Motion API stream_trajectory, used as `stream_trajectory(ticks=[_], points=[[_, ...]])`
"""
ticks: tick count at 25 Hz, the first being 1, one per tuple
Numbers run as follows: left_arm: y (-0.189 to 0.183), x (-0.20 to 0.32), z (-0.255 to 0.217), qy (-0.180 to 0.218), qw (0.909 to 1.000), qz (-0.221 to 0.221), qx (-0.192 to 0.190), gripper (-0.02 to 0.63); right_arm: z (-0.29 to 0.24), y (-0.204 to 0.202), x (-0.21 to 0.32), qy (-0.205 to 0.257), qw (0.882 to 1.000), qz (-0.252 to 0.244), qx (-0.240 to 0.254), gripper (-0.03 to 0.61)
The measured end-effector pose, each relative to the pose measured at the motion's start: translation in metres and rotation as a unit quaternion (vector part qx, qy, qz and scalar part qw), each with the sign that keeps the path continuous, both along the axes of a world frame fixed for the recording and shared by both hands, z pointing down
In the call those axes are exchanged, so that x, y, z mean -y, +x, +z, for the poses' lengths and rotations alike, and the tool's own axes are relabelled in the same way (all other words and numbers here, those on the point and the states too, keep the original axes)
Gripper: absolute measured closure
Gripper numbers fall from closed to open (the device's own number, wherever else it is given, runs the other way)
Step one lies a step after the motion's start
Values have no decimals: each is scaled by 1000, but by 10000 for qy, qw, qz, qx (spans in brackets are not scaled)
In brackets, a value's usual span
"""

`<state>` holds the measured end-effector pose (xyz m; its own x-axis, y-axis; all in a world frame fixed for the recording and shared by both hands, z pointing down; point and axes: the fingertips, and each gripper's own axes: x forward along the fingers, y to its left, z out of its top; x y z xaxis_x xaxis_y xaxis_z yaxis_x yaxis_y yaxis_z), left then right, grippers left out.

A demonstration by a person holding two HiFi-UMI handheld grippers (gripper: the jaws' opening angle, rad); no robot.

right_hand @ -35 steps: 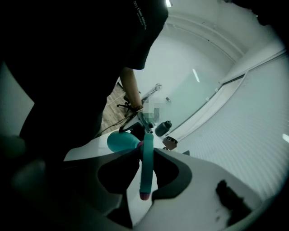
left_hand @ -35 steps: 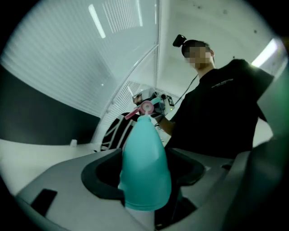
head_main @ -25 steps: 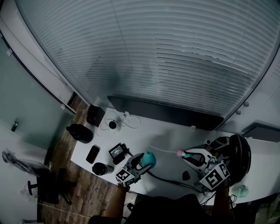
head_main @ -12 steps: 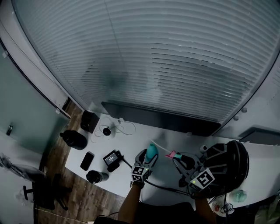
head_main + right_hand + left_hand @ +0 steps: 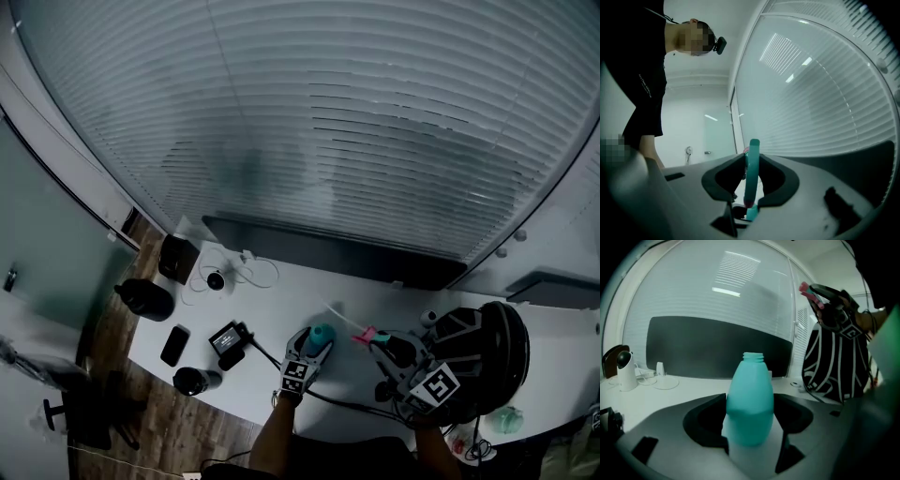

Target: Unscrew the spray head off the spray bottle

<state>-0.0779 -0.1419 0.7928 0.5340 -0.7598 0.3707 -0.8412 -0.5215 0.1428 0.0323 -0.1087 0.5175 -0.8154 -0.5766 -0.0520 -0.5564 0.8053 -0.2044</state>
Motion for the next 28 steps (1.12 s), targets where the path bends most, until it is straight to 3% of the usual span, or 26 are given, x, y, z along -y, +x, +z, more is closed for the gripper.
stream_trajectory(ticks=[7, 16, 23, 26, 28], points=[[3, -2, 2, -95, 9997, 148, 182, 299, 7, -3, 8, -143, 9993, -24, 341, 488], [-15, -32, -52, 353, 9991, 212, 85, 299, 40, -3, 5, -553, 9979, -89, 311, 488], [-29, -87, -144, 851, 9949, -103, -535, 303, 50, 6, -20, -924, 9908, -284, 949, 488], [-30, -113, -178, 1003, 9924, -103, -709, 386, 61, 5, -39, -1032, 9898, -314, 931, 488], [-31, -125, -188, 969, 9925, -117, -737, 485, 64, 4, -49, -1082, 9889, -320, 967, 488]])
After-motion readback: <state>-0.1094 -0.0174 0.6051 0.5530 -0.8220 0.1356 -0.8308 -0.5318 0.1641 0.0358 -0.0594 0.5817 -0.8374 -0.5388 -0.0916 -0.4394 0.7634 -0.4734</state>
